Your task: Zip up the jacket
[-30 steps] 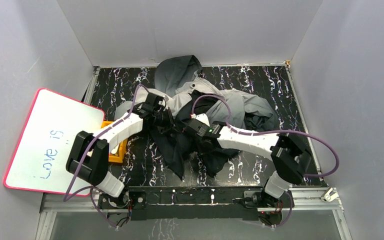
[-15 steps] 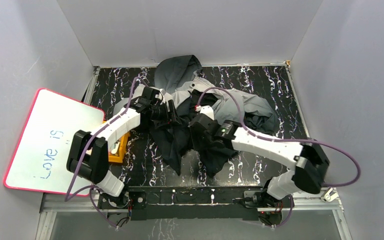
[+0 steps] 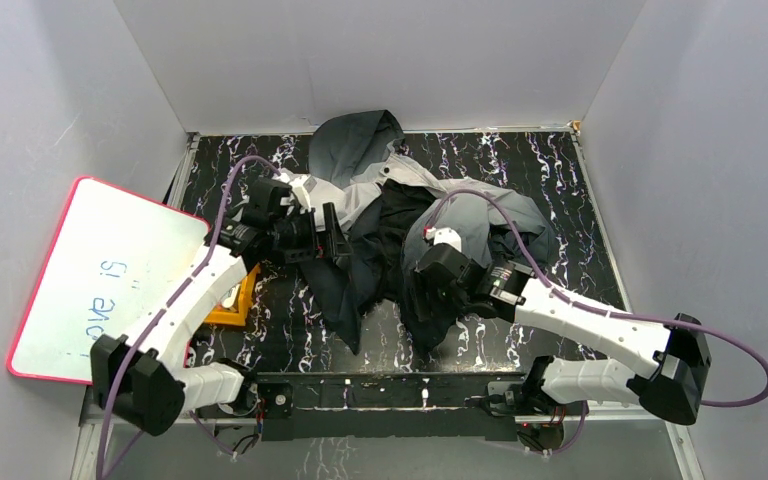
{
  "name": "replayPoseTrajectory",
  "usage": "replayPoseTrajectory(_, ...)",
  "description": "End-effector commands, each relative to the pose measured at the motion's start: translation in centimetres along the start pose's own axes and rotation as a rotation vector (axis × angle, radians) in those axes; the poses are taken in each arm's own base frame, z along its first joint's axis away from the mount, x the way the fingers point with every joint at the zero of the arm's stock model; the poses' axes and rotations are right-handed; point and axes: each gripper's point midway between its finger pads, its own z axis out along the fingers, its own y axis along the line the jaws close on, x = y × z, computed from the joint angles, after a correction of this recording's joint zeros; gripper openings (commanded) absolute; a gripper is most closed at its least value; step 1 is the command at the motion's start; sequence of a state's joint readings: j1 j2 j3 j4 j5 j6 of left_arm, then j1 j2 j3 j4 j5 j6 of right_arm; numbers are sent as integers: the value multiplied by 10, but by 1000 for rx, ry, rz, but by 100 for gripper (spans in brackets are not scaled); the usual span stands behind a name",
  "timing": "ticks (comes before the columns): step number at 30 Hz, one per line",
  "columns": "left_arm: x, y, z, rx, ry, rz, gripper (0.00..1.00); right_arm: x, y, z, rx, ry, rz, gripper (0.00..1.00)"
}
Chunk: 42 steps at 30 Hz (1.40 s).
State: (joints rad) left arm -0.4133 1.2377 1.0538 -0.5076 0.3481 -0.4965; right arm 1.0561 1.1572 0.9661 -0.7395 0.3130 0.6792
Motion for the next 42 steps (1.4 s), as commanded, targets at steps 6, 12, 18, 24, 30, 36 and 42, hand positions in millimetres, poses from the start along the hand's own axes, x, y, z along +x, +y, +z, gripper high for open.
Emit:
replayPoseTrajectory(6, 26, 9, -41, -36, -27, 72, 89, 54, -20, 16, 52, 158, 19, 55)
replayPoseTrajectory(12, 25, 10, -55, -42, -72, 124, 90, 63, -9, 32, 21, 205, 24, 35)
replayPoseTrajectory(18, 31, 15, -57, -54, -74, 136, 91, 72, 7, 42, -14, 246, 29, 22)
replayPoseTrajectory(24, 39, 22, -53, -66, -55, 140, 91, 81, 23, 50, -37, 271, 27, 17)
replayPoseTrajectory(30, 41, 28, -52, -88, -64, 148, 91, 87, 47, 62, -69, 293, 0, 15)
replayPoseTrajectory(36, 41, 26, -53, -70, -76, 150, 91, 94, 69, 81, -62, 315, -58, 15)
replayPoseTrajectory(42, 42, 25, -50, -54, -89, 152, 91, 83, 70, 83, -7, 284, -81, 20)
